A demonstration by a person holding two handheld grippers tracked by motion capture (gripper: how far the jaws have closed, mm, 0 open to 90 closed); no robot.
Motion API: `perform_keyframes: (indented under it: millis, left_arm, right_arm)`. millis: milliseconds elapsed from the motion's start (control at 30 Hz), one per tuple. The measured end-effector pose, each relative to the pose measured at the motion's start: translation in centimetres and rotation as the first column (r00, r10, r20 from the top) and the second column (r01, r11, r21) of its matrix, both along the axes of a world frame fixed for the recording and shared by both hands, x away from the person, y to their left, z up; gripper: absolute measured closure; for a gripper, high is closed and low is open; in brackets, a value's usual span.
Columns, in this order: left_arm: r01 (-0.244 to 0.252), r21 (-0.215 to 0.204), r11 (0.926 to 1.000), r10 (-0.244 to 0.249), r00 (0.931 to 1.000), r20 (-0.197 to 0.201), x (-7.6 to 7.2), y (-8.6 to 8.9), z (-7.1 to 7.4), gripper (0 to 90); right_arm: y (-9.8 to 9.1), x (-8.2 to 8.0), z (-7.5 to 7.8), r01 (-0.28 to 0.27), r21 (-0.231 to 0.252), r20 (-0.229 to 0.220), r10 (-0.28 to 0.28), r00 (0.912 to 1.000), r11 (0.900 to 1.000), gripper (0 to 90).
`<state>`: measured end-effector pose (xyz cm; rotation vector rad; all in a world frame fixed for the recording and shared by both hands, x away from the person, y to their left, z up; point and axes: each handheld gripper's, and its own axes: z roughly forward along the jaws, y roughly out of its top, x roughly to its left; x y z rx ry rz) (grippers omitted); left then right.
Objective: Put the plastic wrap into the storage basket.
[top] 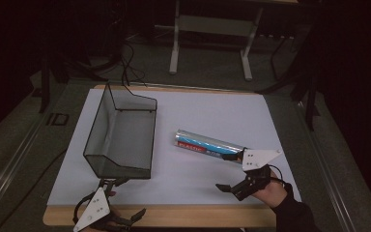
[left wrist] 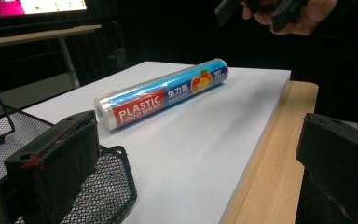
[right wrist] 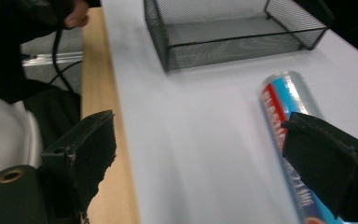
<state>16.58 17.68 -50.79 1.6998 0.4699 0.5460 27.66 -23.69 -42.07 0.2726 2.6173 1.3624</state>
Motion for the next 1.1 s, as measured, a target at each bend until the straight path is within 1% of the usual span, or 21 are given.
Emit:
perform_keyframes:
  millis: [67, 133, 233, 267, 300, 333, 367, 433, 467, 600, 633, 700, 733, 767, 900, 933, 967, 1033, 1067, 1100]
  left_arm:
    - [-0.001, 0.0, 1.0, 0.001, 1.0, 0.001, 0.0, 0.0, 0.0, 0.1]
    - [-0.001, 0.0, 1.0, 0.001, 1.0, 0.001, 0.0, 0.0, 0.0, 0.1]
    - [-0.001, 0.001, 1.0, 0.001, 1.0, 0.001, 0.0, 0.0, 0.0, 0.1]
    - [0.0, 0.001, 1.0, 0.0, 1.0, 0.002, 0.0, 0.0, 0.0, 0.1]
    - [0.001, 0.003, 1.0, -0.001, 1.0, 0.002, 0.0, 0.1, 0.0, 0.1]
    - [0.001, 0.002, 1.0, -0.001, 1.0, 0.002, 0.0, 0.1, 0.0, 0.1]
    - [0.001, 0.002, 1.0, -0.001, 1.0, 0.003, 0.0, 0.1, 0.0, 0.1]
    - [0.004, -0.001, 1.0, -0.004, 1.0, 0.004, -0.1, 0.1, 0.0, 0.1]
    - [0.003, 0.0, 1.0, -0.003, 1.0, 0.005, -0.1, 0.1, 0.0, 0.1]
    - [0.004, 0.001, 1.0, -0.004, 1.0, 0.008, -0.1, 0.1, 0.1, 0.1]
    - [0.005, 0.0, 1.0, -0.005, 1.0, 0.008, -0.1, 0.1, 0.1, 0.1]
    - [0.004, 0.0, 1.0, -0.004, 1.0, 0.008, -0.1, 0.1, 0.1, 0.1]
    - [0.005, 0.001, 1.0, -0.005, 1.0, 0.008, -0.1, 0.1, 0.1, 0.1]
    - [0.006, 0.001, 1.0, -0.006, 1.0, 0.008, -0.1, 0.1, 0.1, 0.1]
    - [0.008, 0.006, 0.9999, -0.008, 0.9999, 0.009, -0.1, 0.0, 0.1, 0.1]
    - [0.009, 0.005, 0.9999, -0.009, 0.9999, 0.008, -0.1, 0.0, 0.0, 0.1]
    - [0.009, 0.006, 0.9999, -0.009, 0.9999, 0.007, -0.1, 0.0, 0.0, 0.1]
    - [0.009, 0.009, 0.9999, -0.009, 0.9999, 0.007, -0.1, 0.0, 0.0, 0.1]
    - [0.01, 0.007, 0.9999, -0.01, 0.9999, 0.007, -0.1, 0.0, 0.0, 0.1]
    - [0.01, 0.007, 0.9999, -0.01, 0.9999, 0.007, -0.1, 0.0, 0.0, 0.1]
  right_arm:
    - [0.1, 0.7, 0.1, -0.008, -0.025, -0.022, 0.007, 0.9997, 0.9996, 9.6]
    - [0.1, 0.9, 0.1, 0.017, -0.048, 0.006, -0.017, 0.9998, 0.9987, 9.6]
    - [0.3, 1.8, 0.0, -0.008, -0.086, -0.042, 0.004, 0.9991, 0.9963, 9.7]
    - [0.3, 2.1, 0.0, -0.003, -0.093, -0.037, -0.001, 0.9993, 0.9956, 9.7]
    - [0.4, 2.4, 0.0, -0.004, -0.1, -0.054, -0.002, 0.9985, 0.995, 9.7]
    - [0.5, 2.8, 0.0, -0.002, -0.115, -0.056, -0.004, 0.9984, 0.9934, 9.7]
    - [0.5, 2.9, 0.0, 0.007, -0.129, -0.046, -0.013, 0.9989, 0.9917, 9.8]
    - [0.6, 3.5, 0.1, 0.007, -0.146, -0.049, -0.014, 0.9987, 0.9892, 10.0]
    - [0.7, 3.9, 0.1, 0.014, -0.165, -0.048, -0.022, 0.9986, 0.9862, 10.2]
    - [0.9, 4.9, -0.1, 0.021, -0.21, -0.052, -0.033, 0.9981, 0.9774, 10.2]
    - [1.0, 5.1, -0.2, 0.028, -0.221, -0.046, -0.04, 0.9981, 0.9749, 10.2]
    - [1.0, 5.4, -0.3, 0.023, -0.223, -0.055, -0.036, 0.9979, 0.9745, 10.2]
    - [1.0, 5.7, -0.4, 0.035, -0.234, -0.042, -0.046, 0.9981, 0.9715, 10.2]
    - [1.0, 5.9, -0.4, 0.04, -0.243, -0.039, -0.05, 0.998, 0.9691, 10.2]
    - [0.9, 7.0, -0.4, 0.045, -0.26, -0.046, -0.059, 0.9972, 0.9646, 10.3]
    - [0.9, 7.3, -0.4, 0.051, -0.268, -0.041, -0.064, 0.9971, 0.9621, 10.3]
    - [0.9, 7.6, -0.4, 0.043, -0.271, -0.056, -0.06, 0.9966, 0.9617, 10.3]
    - [1.0, 8.2, -0.5, 0.049, -0.285, -0.054, -0.067, 0.9963, 0.9572, 10.3]
    - [1.0, 8.4, -0.6, 0.046, -0.289, -0.07, -0.069, 0.9952, 0.9563, 10.2]
    - [1.1, 8.7, -0.7, 0.056, -0.299, -0.063, -0.079, 0.9949, 0.9527, 10.2]
